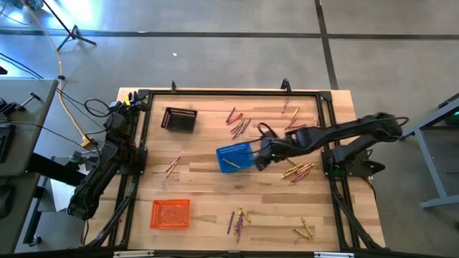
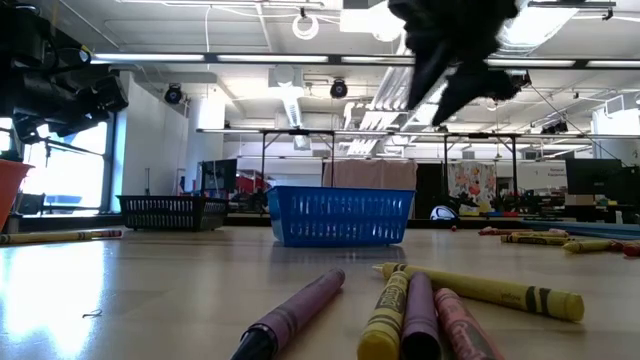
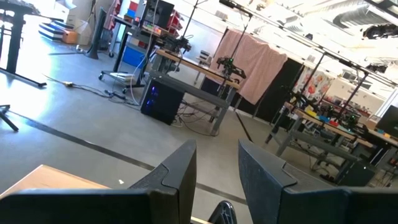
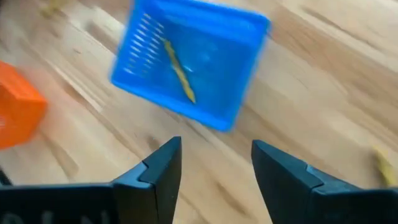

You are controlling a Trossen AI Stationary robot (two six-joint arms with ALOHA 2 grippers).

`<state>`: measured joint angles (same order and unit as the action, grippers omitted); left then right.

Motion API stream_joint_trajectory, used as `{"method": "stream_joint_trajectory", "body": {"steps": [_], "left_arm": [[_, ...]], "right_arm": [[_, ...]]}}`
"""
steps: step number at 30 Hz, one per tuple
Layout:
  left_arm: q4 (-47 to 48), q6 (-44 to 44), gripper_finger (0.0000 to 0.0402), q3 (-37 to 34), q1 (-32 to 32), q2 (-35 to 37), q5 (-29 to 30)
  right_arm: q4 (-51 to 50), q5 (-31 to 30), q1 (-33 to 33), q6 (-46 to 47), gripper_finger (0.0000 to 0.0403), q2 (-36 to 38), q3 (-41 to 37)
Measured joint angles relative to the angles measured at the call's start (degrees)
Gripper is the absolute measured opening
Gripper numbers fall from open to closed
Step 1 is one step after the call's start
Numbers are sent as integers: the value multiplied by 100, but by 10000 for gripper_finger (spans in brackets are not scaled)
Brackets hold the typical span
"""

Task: Sort crayons
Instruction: Put the yellow crayon into the blue basket

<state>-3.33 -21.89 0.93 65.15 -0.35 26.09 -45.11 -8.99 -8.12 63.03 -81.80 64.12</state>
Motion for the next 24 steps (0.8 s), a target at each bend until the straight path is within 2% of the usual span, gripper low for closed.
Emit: {"method": "stream_joint_trajectory", "body": {"steps": [6, 10, 17, 24], "left_arm": [[2, 0, 104, 0, 1, -1, -1], [2, 0, 104, 0, -1, -1, 0], [4, 0, 104, 0, 0, -1, 0], [2, 0, 104, 0, 1, -1, 0]], "right_arm": [[-1538, 52, -90, 657, 181, 41, -35], [-1973, 25, 118, 742, 181, -26, -277], [-1412, 525, 605, -71, 181, -35, -1187], [-191, 1002, 1247, -938, 181, -35, -2064]]}}
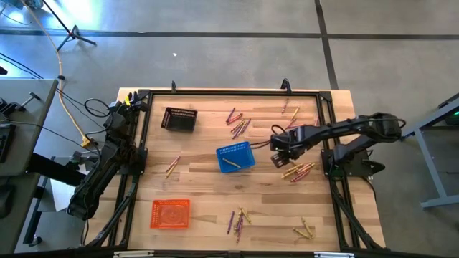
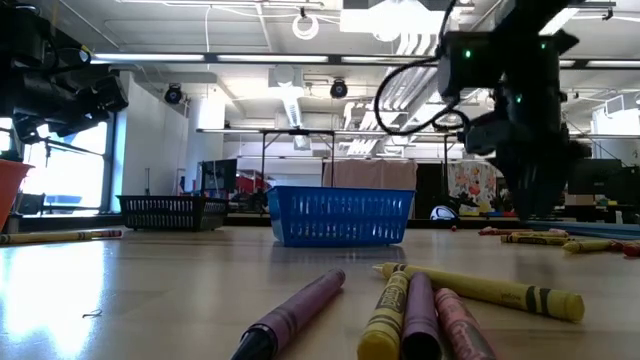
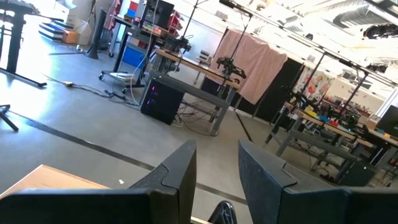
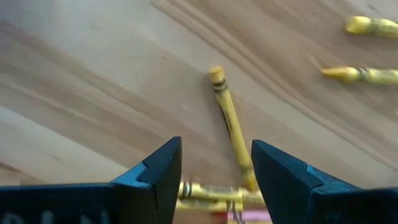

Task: Sort crayons
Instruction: Put the yellow crayon into the blue basket

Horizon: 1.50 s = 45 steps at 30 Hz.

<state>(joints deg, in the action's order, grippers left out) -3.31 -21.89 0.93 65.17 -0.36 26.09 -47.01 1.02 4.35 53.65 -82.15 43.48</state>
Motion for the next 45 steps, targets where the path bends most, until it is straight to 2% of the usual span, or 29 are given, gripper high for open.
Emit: {"method": "stream_joint_trajectory", "body": {"steps": [7, 15, 19, 26, 28, 30, 33, 39, 45], "left_arm": [[2, 0, 104, 0, 0, 0, 0], [2, 0, 104, 0, 0, 0, 0], [0, 0, 104, 0, -1, 0, 0], [0, 0, 104, 0, -2, 1, 0], [2, 0, 104, 0, 0, 0, 0], [2, 0, 104, 0, 0, 2, 0], [0, 0, 104, 0, 0, 0, 0], [0, 0, 104, 0, 0, 2, 0], [2, 0, 104, 0, 0, 0, 0]], "right_arm": [[934, 411, 406, -375, 181, 3, -650], [1170, 424, 469, -282, 174, 24, -843], [1158, 398, 470, -235, 132, 24, -848], [1243, 425, 469, 107, 21, 11, -856], [1243, 445, 471, 184, 10, 13, -856], [1194, 468, 471, 289, 15, 4, -816], [860, 440, 467, 301, 18, -39, -542], [-226, -55, 427, 85, 6, -20, 702], [-198, -614, 261, -469, 18, -61, 1966]]}}
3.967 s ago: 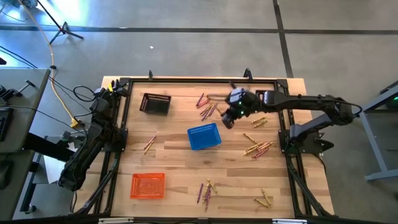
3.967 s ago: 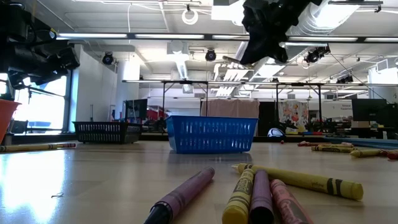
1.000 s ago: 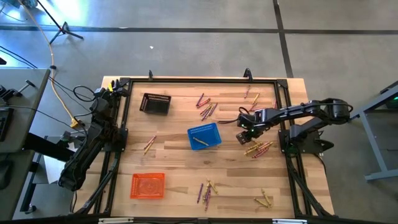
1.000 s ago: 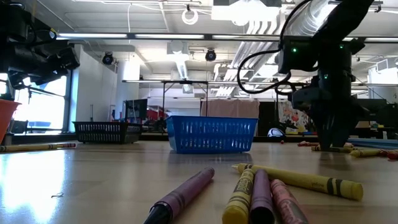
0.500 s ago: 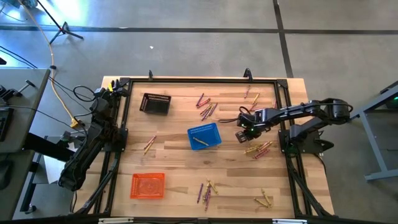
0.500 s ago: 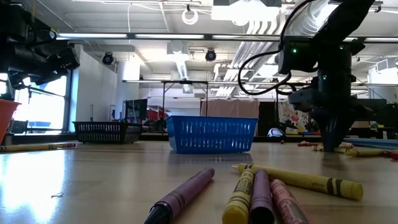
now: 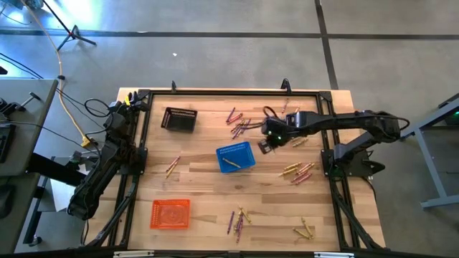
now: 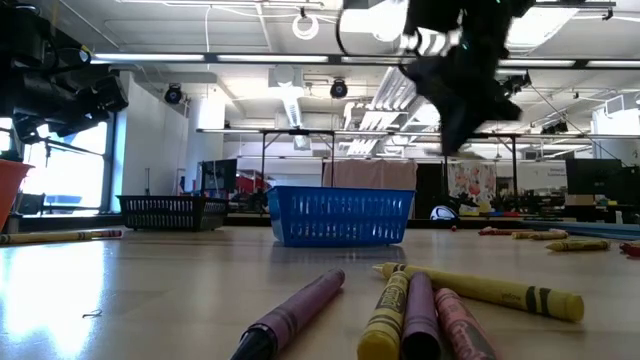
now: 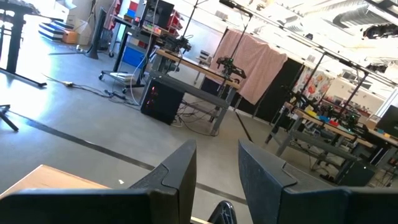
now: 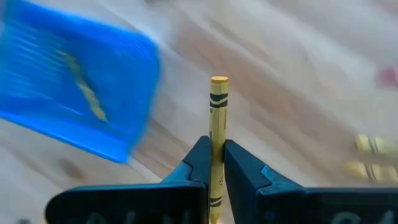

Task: Sort crayons
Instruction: Put the yellow crayon into the blue basket, then put the red crayon into the black basket

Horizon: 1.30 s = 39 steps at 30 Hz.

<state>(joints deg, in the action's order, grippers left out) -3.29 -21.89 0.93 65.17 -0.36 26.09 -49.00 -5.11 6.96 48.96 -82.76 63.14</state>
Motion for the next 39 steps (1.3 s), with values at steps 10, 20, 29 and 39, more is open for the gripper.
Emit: {"method": "stream_joint_trajectory", "body": {"steps": [10, 20, 29, 39], "left_arm": [[0, 0, 104, 0, -2, 2, -2], [0, 0, 104, 0, 0, 1, 0], [-2, 0, 104, 0, -1, 0, 0], [-2, 0, 104, 0, -1, 0, 0]], "right_arm": [[702, 134, -11, -928, 19, -1398, 1126], [701, 871, 11, -1345, 26, -2236, 1748], [730, 856, -108, -1602, 67, -2236, 1750], [-385, 507, 149, -1178, 109, -1812, 1750]]}}
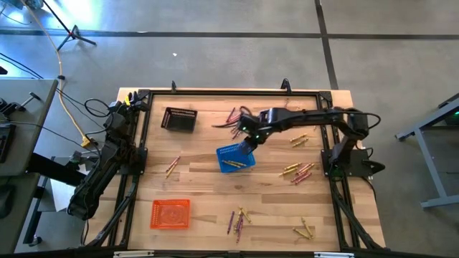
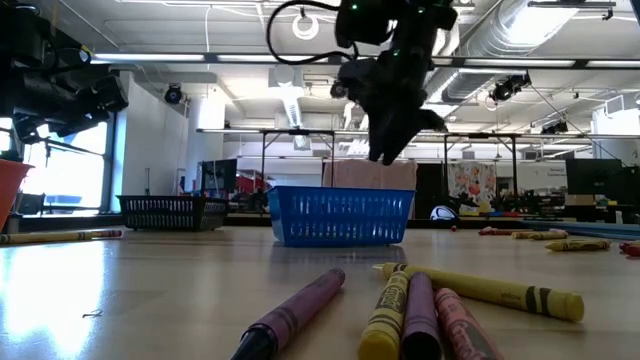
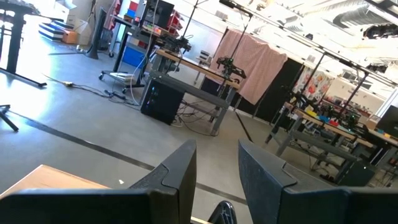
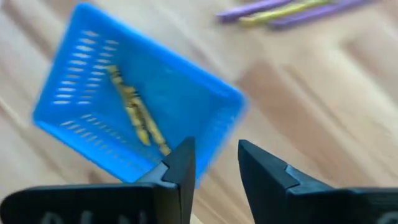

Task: Sort crayons
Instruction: Put the red crayon into the black basket

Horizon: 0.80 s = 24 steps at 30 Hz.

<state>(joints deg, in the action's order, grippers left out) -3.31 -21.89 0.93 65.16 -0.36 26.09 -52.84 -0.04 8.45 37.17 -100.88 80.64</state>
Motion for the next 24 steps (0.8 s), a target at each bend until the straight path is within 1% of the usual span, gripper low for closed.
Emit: {"method": "stream_joint_trajectory", "body": {"steps": [4, 8, 12, 15, 18, 24], "left_arm": [[0, 0, 104, 0, 1, 0, -2], [0, 0, 104, 0, 1, 2, 0], [2, 0, 104, 0, -1, 1, 0], [1, 0, 104, 0, 1, 1, 0], [0, 0, 104, 0, 1, 0, 0], [0, 0, 104, 0, 0, 0, 0]], "right_arm": [[-794, -509, 179, 25, 110, 456, 0], [-1670, -1243, 344, 32, 110, 774, 0], [-2317, -1618, 511, 112, 110, 944, -115], [-2543, -1711, 642, 51, 110, 1076, -515], [-2537, -1695, 795, -297, 110, 1263, -1085], [-1949, -1553, 1227, -1101, 110, 1678, -2190]]}}
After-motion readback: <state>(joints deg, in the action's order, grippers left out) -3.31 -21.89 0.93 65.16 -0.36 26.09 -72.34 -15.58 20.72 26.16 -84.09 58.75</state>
